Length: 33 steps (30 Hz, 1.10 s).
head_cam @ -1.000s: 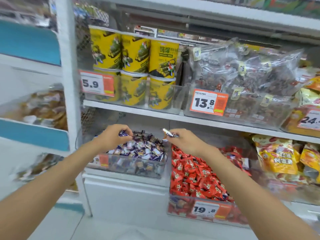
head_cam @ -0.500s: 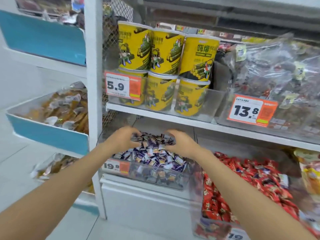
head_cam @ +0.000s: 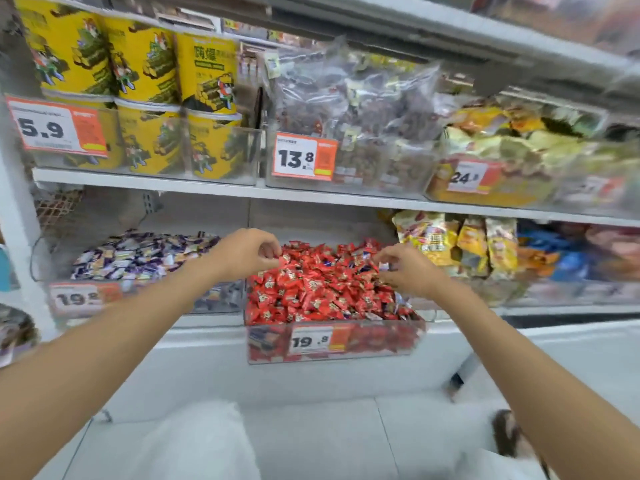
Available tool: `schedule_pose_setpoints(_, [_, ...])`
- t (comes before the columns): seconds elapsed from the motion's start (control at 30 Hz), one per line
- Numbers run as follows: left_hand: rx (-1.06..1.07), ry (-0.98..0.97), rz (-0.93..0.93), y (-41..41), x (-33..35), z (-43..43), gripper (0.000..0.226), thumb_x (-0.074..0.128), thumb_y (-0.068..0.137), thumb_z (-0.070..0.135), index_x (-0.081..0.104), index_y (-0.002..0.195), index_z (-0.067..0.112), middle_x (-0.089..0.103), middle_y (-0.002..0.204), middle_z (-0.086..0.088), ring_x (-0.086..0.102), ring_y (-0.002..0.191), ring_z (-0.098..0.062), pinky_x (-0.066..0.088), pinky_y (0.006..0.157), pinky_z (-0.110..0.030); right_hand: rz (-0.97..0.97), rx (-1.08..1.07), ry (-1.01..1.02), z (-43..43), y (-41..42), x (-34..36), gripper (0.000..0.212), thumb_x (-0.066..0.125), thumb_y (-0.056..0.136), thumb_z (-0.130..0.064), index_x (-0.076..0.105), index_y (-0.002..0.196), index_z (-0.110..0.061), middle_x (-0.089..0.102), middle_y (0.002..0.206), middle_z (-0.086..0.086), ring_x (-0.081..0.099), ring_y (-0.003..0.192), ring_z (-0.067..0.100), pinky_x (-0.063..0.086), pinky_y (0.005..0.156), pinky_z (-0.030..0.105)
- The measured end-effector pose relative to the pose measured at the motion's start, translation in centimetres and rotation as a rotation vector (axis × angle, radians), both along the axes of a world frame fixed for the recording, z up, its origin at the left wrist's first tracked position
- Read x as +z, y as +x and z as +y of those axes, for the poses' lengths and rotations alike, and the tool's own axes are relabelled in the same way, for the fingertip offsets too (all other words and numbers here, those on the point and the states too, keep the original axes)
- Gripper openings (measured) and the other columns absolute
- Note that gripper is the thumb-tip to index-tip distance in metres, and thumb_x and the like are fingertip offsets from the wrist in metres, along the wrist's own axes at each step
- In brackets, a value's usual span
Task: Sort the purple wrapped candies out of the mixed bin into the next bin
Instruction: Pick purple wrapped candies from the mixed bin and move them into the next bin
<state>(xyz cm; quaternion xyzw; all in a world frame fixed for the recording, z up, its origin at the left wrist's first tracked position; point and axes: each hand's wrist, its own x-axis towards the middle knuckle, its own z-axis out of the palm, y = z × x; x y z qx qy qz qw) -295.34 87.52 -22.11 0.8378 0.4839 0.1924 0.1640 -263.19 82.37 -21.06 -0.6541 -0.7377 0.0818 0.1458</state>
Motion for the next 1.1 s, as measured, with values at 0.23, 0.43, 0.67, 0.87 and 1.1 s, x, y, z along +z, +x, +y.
schedule_pose_setpoints(0.23, [-0.052,-0.037,0.077,8.3,0.0,1.2,0.012,0.072,0.085,0.032,0.068,0.093,0.024,0.066,0.088,0.011,0.062,0.085,-0.01,0.052,0.081,-0.031,0.048,-0.053,0.104,-1.4,6.3,-1.5,0.021,0.066,0.082,-0.012,0.074,0.102,-0.013,0.067,0.098,0.012,0.059,0.094,0.029,0.049,0.084,0.041])
schedule_pose_setpoints(0.43, [-0.111,-0.096,-0.042,17.0,-2.8,5.8,0.01,0.072,0.086,0.029,0.069,0.094,0.023,0.07,0.096,0.004,0.065,0.091,-0.014,0.053,0.088,-0.037,0.191,-0.099,0.035,-2.5,7.9,-4.0,0.056,0.07,0.087,-0.025,0.05,0.14,-0.022,0.048,0.138,0.005,0.042,0.129,0.022,0.033,0.101,0.028])
schedule_pose_setpoints(0.67, [-0.051,-0.129,0.041,26.7,-6.7,11.1,0.053,0.079,0.074,0.045,0.065,0.116,0.015,0.066,0.114,-0.003,0.061,0.104,-0.025,0.05,0.091,-0.039,0.321,-0.033,0.032,-0.8,9.5,-6.0,0.052,0.07,0.086,-0.019,0.054,0.135,-0.026,0.048,0.124,-0.01,0.047,0.115,0.005,0.041,0.101,0.023])
schedule_pose_setpoints(0.87, [0.073,-0.201,-0.318,23.3,-4.2,14.2,0.015,0.06,0.088,0.006,0.067,0.084,0.019,0.067,0.094,0.003,0.06,0.089,-0.016,0.049,0.072,-0.025,0.435,-0.008,0.038,-0.9,9.6,-6.8,0.05,0.066,0.088,-0.017,0.053,0.135,-0.03,0.052,0.134,-0.013,0.049,0.117,0.002,0.041,0.1,0.021])
schedule_pose_setpoints(1.1, [0.001,-0.228,-0.009,22.8,-7.5,13.8,0.036,0.067,0.088,0.039,0.063,0.118,0.018,0.06,0.118,0.006,0.056,0.104,-0.013,0.044,0.089,-0.026,0.469,-0.027,0.043,-0.7,9.4,-7.0,0.049,0.067,0.087,-0.014,0.055,0.131,-0.033,0.054,0.132,-0.014,0.051,0.113,0.001,0.042,0.093,0.015])
